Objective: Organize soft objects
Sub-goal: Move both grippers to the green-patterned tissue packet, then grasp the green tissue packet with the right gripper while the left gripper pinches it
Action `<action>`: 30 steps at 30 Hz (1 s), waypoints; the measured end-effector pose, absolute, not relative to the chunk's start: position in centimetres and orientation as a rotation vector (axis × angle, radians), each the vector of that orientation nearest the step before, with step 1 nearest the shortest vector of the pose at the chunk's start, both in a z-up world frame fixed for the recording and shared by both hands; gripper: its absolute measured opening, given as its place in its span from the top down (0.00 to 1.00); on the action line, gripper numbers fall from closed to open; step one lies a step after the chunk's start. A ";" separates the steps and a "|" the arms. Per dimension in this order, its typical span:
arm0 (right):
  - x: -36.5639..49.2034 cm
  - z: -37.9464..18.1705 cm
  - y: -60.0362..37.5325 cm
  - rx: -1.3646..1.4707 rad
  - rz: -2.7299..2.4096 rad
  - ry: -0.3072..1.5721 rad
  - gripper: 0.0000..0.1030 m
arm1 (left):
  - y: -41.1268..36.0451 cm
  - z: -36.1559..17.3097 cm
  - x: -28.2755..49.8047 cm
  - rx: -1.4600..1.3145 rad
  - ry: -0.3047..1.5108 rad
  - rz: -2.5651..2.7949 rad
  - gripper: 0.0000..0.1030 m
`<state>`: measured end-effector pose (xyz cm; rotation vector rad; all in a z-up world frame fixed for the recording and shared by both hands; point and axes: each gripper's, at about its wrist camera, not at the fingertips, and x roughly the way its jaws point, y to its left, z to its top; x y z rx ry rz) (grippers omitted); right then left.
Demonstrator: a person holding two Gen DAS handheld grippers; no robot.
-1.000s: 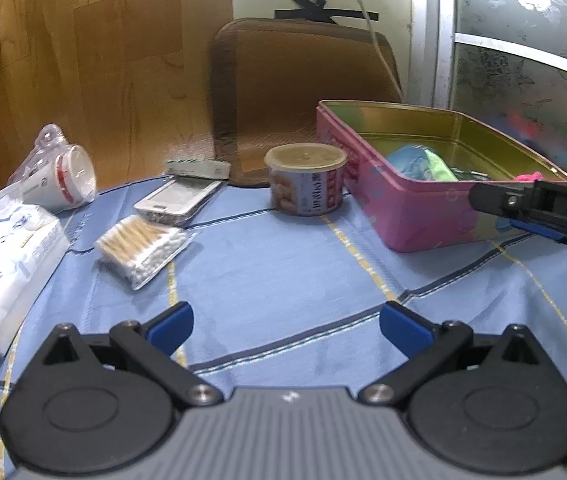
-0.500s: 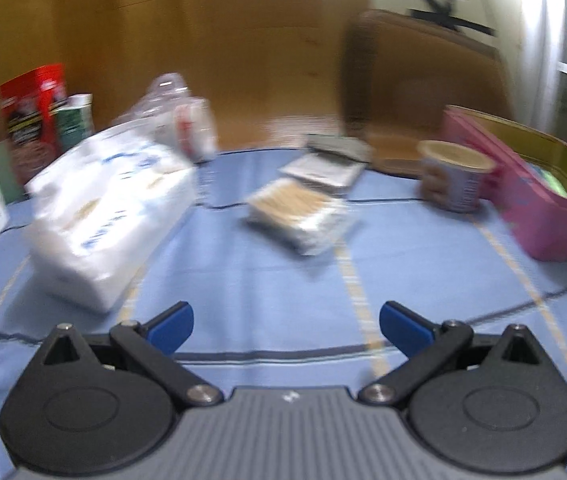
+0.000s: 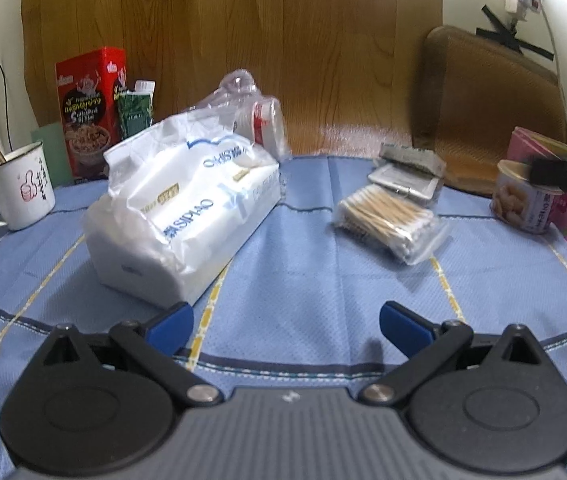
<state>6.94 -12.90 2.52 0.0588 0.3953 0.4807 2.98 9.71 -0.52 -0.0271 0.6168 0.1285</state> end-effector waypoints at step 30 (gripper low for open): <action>30.0 1.3 -4.0 -0.042 0.319 0.751 0.44 | 11.0 0.1 2.5 -0.135 0.535 0.086 0.00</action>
